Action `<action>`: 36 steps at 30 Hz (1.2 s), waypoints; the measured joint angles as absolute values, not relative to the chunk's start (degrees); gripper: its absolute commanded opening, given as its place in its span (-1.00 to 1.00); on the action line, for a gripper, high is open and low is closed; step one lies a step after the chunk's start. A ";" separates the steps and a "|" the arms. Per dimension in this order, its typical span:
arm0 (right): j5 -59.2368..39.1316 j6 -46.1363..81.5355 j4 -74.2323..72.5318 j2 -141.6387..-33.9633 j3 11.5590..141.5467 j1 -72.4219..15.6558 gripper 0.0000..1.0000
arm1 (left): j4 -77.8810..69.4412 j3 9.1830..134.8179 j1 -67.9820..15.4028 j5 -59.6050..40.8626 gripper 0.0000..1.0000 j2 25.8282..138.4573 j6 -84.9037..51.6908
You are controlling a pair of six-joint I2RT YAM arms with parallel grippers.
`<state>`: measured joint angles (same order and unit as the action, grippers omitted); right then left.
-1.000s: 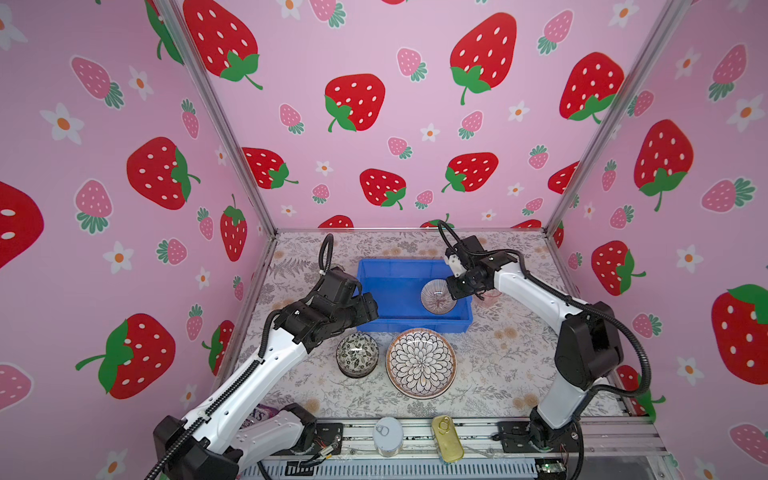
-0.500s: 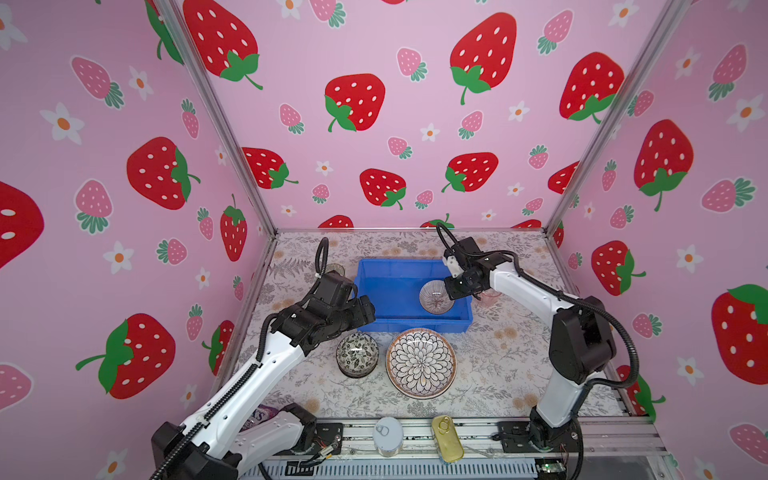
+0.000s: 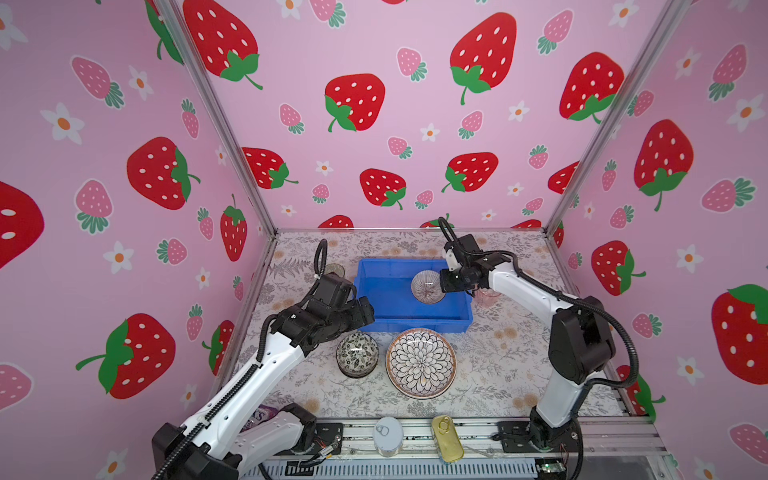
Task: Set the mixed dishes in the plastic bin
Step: 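Carry the striped bowl with right gripper to the bin's far corner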
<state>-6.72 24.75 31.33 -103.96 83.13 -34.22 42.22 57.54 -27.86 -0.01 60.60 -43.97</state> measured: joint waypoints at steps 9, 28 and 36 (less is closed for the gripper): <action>-7.31 31.09 28.82 -110.91 89.23 -39.16 -1.00 | 42.57 56.31 -25.17 0.49 0.94 56.34 -44.86; -6.15 40.42 26.59 -121.51 99.94 -42.59 -1.00 | 44.62 53.80 -18.37 -2.74 0.94 53.28 -43.33; -5.78 43.22 25.65 -125.34 104.36 -43.44 -1.00 | 44.60 53.76 -16.86 -4.36 0.94 53.23 -42.65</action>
